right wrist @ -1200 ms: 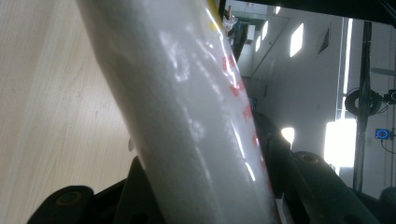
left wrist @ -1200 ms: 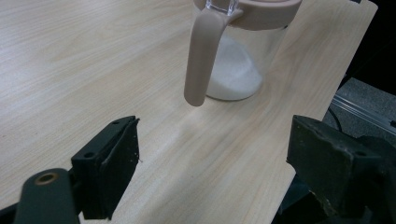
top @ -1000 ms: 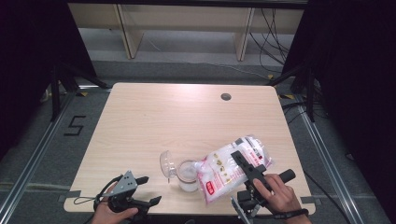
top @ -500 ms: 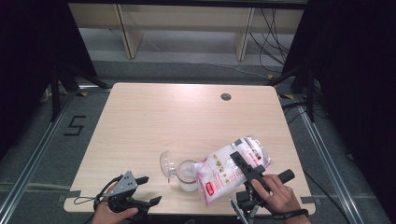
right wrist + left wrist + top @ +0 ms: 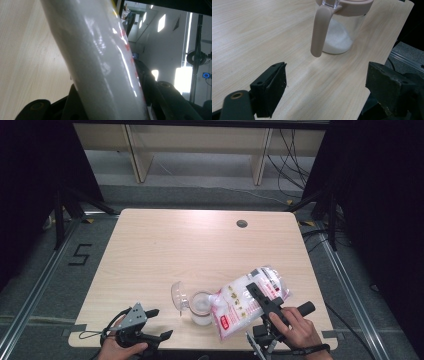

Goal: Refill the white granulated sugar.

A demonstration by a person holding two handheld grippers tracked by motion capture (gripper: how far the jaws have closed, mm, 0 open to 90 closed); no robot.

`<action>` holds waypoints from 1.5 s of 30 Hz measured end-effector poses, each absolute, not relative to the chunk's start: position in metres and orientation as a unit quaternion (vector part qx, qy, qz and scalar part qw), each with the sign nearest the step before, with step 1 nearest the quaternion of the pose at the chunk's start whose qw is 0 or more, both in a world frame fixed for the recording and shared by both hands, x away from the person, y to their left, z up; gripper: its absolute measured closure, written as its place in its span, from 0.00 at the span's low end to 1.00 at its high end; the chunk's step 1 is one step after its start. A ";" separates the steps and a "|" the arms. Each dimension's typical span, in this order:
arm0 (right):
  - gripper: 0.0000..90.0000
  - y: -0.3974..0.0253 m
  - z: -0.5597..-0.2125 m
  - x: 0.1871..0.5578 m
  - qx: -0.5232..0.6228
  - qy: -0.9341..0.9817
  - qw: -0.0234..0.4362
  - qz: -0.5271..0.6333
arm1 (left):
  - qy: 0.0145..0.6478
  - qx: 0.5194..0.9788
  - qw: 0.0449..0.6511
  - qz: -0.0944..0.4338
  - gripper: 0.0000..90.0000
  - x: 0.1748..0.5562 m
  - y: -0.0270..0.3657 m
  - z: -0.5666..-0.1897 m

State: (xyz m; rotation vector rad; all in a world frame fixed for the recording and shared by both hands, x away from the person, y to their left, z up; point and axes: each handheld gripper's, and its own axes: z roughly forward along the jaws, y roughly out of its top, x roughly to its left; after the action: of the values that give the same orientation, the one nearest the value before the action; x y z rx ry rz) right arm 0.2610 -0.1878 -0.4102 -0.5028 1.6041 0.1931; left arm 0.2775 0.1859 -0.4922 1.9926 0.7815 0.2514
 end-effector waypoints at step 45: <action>0.72 -0.191 -0.410 0.262 -0.218 0.714 0.658 0.099 | 0.323 0.812 0.476 0.102 0.18 0.277 0.185 -0.492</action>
State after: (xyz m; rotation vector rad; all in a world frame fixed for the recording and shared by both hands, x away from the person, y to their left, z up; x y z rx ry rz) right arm 0.2617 -0.1905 -0.4095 -0.4936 1.6163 0.2245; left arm 0.2771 0.1854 -0.4921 1.9841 0.7885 0.2485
